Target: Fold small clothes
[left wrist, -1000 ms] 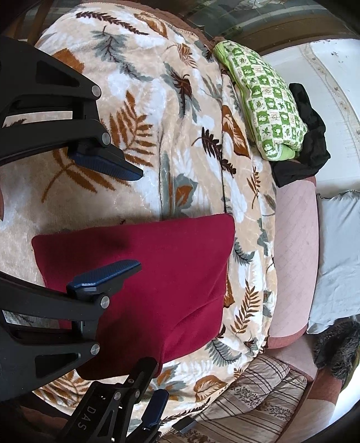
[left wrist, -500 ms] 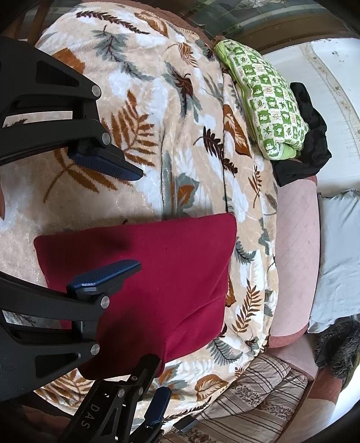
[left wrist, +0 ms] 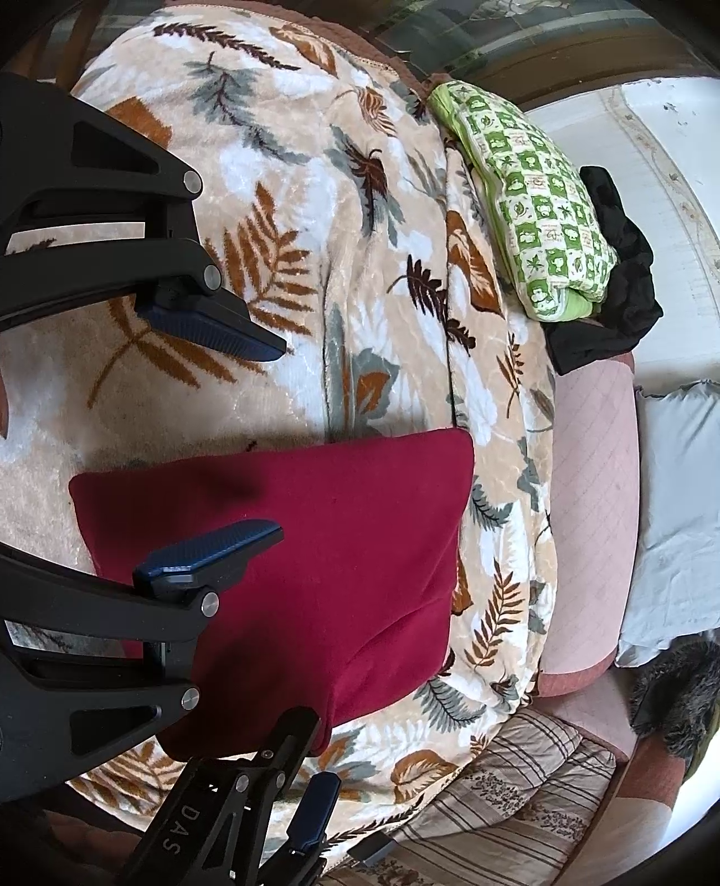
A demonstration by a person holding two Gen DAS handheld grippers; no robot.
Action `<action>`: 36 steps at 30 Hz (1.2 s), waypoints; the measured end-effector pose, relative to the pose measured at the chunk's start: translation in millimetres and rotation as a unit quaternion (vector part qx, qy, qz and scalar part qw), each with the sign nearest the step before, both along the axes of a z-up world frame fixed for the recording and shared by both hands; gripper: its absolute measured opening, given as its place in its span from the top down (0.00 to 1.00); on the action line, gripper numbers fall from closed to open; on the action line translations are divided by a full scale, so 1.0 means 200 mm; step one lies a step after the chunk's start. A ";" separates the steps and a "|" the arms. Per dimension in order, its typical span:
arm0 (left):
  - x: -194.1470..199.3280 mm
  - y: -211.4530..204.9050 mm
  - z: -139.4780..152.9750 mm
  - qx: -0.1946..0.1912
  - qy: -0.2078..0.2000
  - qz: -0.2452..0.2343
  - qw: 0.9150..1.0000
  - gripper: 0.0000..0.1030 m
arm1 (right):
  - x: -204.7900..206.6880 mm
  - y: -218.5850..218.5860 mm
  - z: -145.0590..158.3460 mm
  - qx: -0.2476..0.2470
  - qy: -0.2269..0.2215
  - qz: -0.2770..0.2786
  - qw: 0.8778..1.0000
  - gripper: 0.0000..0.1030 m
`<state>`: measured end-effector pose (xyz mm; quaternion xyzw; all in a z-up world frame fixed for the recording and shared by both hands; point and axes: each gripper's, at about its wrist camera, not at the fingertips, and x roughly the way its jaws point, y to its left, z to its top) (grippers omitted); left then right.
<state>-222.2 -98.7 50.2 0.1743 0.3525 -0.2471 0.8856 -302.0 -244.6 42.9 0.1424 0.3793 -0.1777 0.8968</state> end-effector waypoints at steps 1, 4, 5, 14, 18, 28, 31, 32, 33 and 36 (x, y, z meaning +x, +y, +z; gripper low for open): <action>0.00 0.00 0.00 -0.001 -0.001 0.000 1.000 0.42 | 0.00 0.00 0.00 0.001 -0.001 -0.001 1.000 0.36; 0.00 0.00 0.00 -0.001 0.000 0.000 1.000 0.42 | 0.00 -0.01 -0.01 0.002 0.000 -0.001 1.000 0.36; 0.00 0.00 0.00 0.000 0.000 0.000 1.000 0.42 | 0.00 -0.01 -0.01 0.002 0.000 -0.001 1.000 0.36; -0.02 -0.02 -0.01 0.003 0.000 -0.001 1.000 0.42 | 0.01 -0.01 -0.02 0.004 0.003 0.001 1.000 0.35; -0.02 -0.02 -0.01 0.005 0.000 -0.001 1.000 0.42 | 0.01 -0.01 -0.02 0.003 0.004 0.001 1.000 0.36; 0.00 -0.02 -0.03 0.006 0.008 -0.001 1.000 0.42 | 0.02 -0.01 -0.04 0.008 0.006 -0.001 1.000 0.35; 0.00 -0.02 -0.03 0.006 0.008 0.000 1.000 0.42 | 0.02 -0.01 -0.04 0.008 0.008 0.000 1.000 0.35; 0.01 -0.02 -0.04 0.006 0.007 0.000 1.000 0.42 | 0.03 -0.01 -0.04 0.009 0.008 0.001 1.000 0.35; 0.00 -0.02 -0.03 0.006 0.008 -0.001 1.000 0.42 | 0.03 0.00 -0.04 0.009 0.008 0.001 1.000 0.35; 0.00 -0.03 -0.03 0.008 -0.002 -0.003 1.000 0.42 | 0.03 0.01 -0.04 0.010 0.008 0.001 1.000 0.35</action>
